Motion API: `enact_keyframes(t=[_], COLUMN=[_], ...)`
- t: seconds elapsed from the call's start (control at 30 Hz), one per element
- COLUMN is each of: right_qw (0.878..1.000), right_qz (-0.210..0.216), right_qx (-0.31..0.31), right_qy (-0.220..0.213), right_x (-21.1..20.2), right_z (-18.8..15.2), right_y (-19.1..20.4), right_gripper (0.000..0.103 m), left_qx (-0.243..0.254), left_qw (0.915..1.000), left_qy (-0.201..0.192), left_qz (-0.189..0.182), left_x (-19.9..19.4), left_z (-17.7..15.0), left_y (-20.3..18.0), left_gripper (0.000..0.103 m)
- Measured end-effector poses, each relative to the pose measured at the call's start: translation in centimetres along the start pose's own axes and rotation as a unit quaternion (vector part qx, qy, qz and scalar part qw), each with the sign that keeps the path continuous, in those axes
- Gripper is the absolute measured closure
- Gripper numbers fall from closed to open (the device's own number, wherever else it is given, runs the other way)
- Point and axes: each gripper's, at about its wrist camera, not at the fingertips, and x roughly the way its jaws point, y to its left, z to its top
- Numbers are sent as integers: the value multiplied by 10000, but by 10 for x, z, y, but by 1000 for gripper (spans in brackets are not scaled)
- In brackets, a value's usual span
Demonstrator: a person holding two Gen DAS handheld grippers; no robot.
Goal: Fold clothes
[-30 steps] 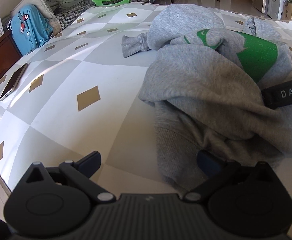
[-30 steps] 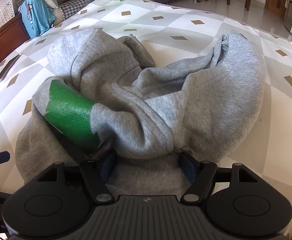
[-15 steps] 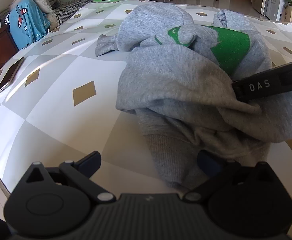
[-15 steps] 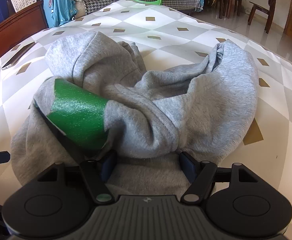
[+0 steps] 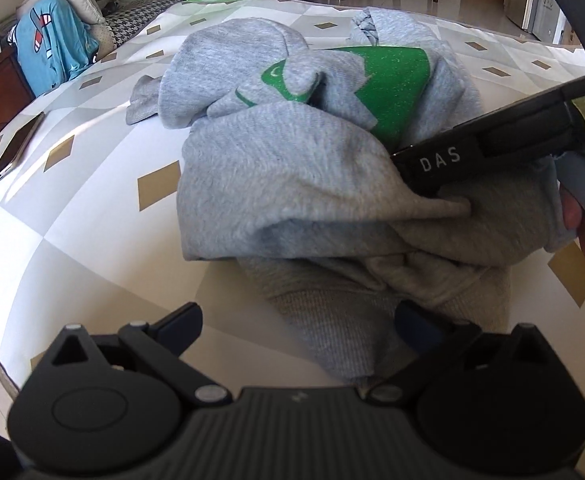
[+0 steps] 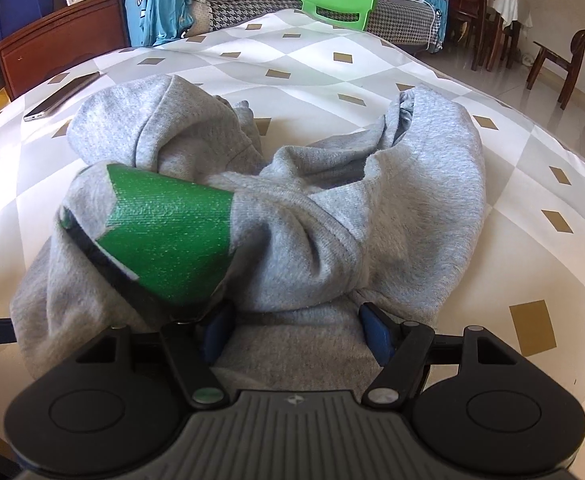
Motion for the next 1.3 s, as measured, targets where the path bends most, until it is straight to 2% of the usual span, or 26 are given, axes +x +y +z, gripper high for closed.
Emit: enact_keyframes(t=[0.27,0.4,0.63,0.77,0.9,1.0,1.17,1.3], right_qw=[10000,9999,9990,9990,9980,9979,9971,9944], right_qz=[-30,41,107,61,248,397,591,730], right_qx=[36,138,425,427,515,376,-242,-663], right_qy=[28,-11,28,-123,-288,-340,-403,-381], right_x=[-14,-28,-54,-75,-94,-102,-109,-106], right_z=[4,3,-7,-12,-15,-17,-21,-21], right_y=[-5,-9,-20,-22,-22,-15,12,34], right_gripper=[34,34,34,34,34,34,34,34], left_qx=[-140,120,487,812,1085,1071,845,620], left_qw=[9996,9994,9959,9913,9865,9861,9904,9917], left_qy=[81,-22,-70,-88,-26,31,61,140], left_qz=[-246,-313,-765,-1033,-1225,-1269,-1090,-1117], left_x=[3,1,-3,-6,-12,-18,-22,-19], left_z=[3,0,-7,-12,-15,-18,-23,-26], left_y=[1,-7,-27,-35,-34,-25,-4,13], left_gripper=[0,0,0,0,0,0,0,0])
